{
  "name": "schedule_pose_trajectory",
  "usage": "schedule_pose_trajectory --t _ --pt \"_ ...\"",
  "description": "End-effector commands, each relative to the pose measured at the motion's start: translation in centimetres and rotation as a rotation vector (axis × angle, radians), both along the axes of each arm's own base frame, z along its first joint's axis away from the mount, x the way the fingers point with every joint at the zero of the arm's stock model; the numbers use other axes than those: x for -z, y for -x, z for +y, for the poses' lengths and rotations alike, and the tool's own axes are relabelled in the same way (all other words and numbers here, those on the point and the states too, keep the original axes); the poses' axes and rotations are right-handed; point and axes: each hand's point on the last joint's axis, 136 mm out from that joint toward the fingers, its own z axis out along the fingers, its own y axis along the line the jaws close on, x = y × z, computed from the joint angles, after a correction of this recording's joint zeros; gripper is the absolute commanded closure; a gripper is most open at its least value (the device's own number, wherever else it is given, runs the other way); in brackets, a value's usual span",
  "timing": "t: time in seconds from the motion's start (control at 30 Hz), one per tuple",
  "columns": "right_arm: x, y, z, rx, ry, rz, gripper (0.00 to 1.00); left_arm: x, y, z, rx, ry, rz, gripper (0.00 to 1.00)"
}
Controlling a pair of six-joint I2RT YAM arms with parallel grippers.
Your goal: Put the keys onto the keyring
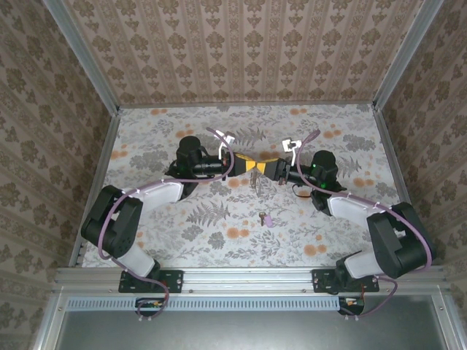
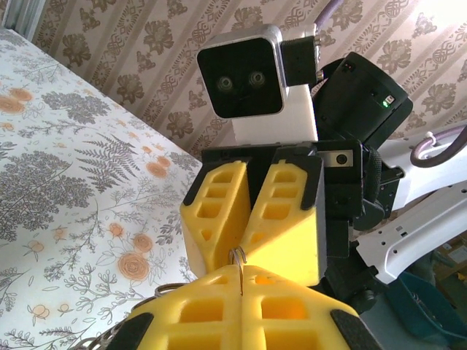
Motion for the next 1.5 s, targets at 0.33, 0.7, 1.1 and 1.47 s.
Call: schedule_pose_trajectory --t 0.33,0.7,1.1,1.47 --pt "-2.8 0.0 0.0 -0.003 -0.020 -0.092 1.00 -1.1 0.1 -0.4 0.042 0.029 -0.050 1.00" --pt "-2.6 -0.6 -0.5 0.047 -0.018 -0.084 1.00 -1.4 -1.1 -0.1 -0.035 0.030 -0.040 0.89" --pt "-2.9 -2.5 -1.3 0.141 -0.102 -0.032 1.00 -2.0 -3.4 3.6 -0.358 0.075 -0.030 0.59" --pt "-3.3 -3.1 -0.6 0.123 -0.166 0.011 1.00 -1.2 -3.1 2.2 -0.335 0.105 -0.001 0.61"
